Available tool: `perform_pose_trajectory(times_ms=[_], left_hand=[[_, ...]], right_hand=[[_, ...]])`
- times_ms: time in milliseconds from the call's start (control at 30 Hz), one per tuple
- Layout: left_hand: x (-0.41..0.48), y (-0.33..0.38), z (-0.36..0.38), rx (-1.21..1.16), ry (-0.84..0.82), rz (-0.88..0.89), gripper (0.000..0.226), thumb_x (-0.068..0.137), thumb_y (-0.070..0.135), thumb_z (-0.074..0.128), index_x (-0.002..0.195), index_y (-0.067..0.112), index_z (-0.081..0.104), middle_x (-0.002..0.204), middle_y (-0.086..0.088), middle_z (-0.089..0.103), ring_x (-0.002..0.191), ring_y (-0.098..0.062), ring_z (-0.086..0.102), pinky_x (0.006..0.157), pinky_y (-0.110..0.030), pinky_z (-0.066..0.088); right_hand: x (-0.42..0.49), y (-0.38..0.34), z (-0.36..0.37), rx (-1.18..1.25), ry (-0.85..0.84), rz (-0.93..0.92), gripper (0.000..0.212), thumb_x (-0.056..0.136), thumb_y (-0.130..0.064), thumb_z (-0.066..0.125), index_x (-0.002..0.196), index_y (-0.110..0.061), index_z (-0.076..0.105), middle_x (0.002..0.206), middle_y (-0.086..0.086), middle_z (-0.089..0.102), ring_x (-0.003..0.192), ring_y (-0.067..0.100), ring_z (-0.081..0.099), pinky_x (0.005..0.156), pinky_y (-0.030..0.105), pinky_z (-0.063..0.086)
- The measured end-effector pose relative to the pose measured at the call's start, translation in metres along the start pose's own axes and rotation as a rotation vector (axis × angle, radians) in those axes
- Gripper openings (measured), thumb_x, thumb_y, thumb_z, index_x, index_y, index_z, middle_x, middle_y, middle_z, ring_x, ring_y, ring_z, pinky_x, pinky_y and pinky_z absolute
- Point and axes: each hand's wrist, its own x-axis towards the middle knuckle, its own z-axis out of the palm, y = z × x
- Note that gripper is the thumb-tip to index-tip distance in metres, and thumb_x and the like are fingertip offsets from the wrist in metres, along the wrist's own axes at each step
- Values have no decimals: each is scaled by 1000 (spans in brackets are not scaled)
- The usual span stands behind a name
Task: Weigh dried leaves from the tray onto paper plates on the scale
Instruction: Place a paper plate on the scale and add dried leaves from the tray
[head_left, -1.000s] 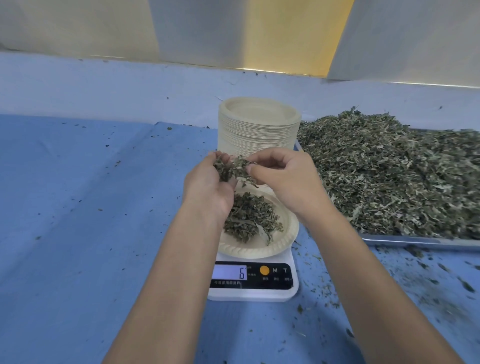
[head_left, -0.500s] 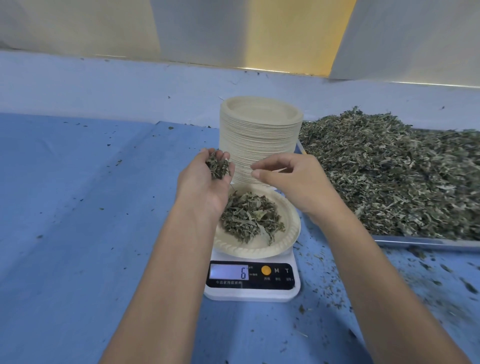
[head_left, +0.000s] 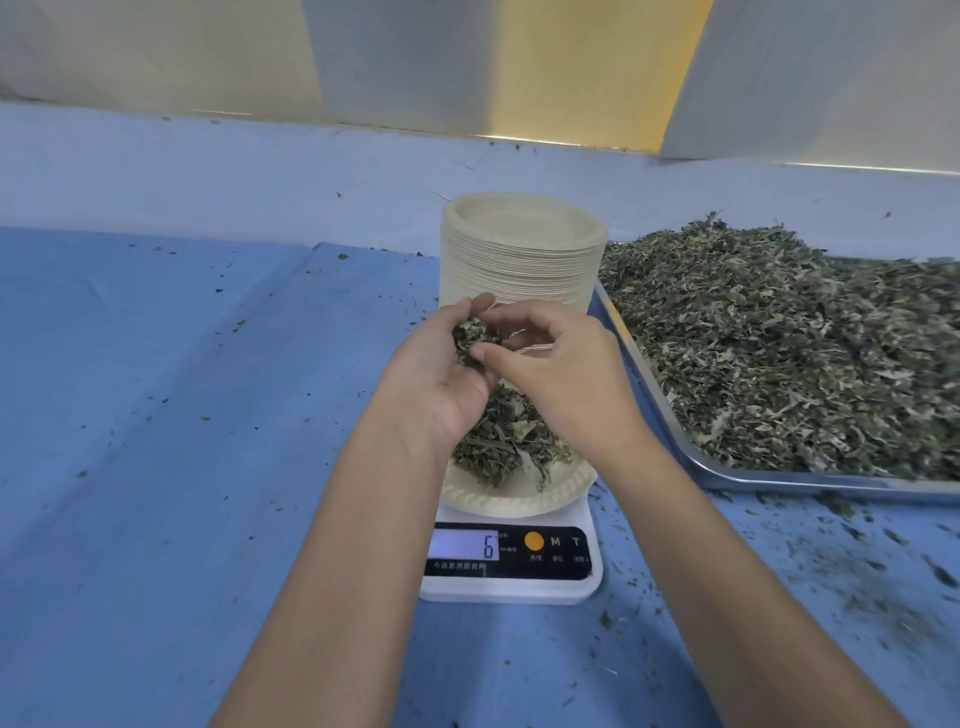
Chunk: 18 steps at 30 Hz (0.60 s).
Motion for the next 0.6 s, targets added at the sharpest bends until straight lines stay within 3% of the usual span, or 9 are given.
perform_pose_trajectory(times_ms=[67, 200, 333, 500, 600], left_hand=[[0, -1, 0, 46, -15, 2, 19, 98, 13, 44, 96, 3, 60, 101, -19, 61, 88, -31, 64, 71, -32, 57], [1, -1, -1, 66, -7, 9, 19, 97, 12, 44, 96, 2, 61, 109, -19, 60, 107, -33, 61, 84, -36, 53], [1, -2, -1, 90, -6, 3, 21, 98, 13, 43, 94, 4, 62, 112, -19, 59, 111, -32, 59, 92, -39, 51], [1, 0, -3, 56, 35, 6, 21, 99, 14, 42, 97, 3, 61, 116, -19, 60, 111, -31, 60, 83, -36, 54], [0, 4, -3, -18, 51, 3, 21, 99, 12, 42, 94, 2, 60, 103, -18, 61, 96, -27, 63, 71, -32, 57]], right_hand=[[-1, 0, 1, -8, 18, -7, 22, 76, -15, 77, 95, -24, 72, 91, -12, 69, 76, 1, 62, 68, 9, 49], [-2, -1, 2, -21, 46, -35, 18, 78, -7, 73, 90, -21, 72, 80, -18, 66, 69, -9, 59, 64, 4, 44], [-2, 0, 3, -20, 52, -43, 15, 78, -4, 71, 86, -16, 72, 74, -15, 66, 66, -8, 60, 63, 3, 43], [0, 2, 0, 87, 68, 33, 13, 77, -5, 72, 80, -18, 72, 70, -14, 68, 62, -5, 61, 62, 9, 48], [3, 4, -3, 230, 75, 113, 14, 78, -5, 74, 78, -19, 71, 71, -9, 69, 68, 2, 64, 69, 19, 54]])
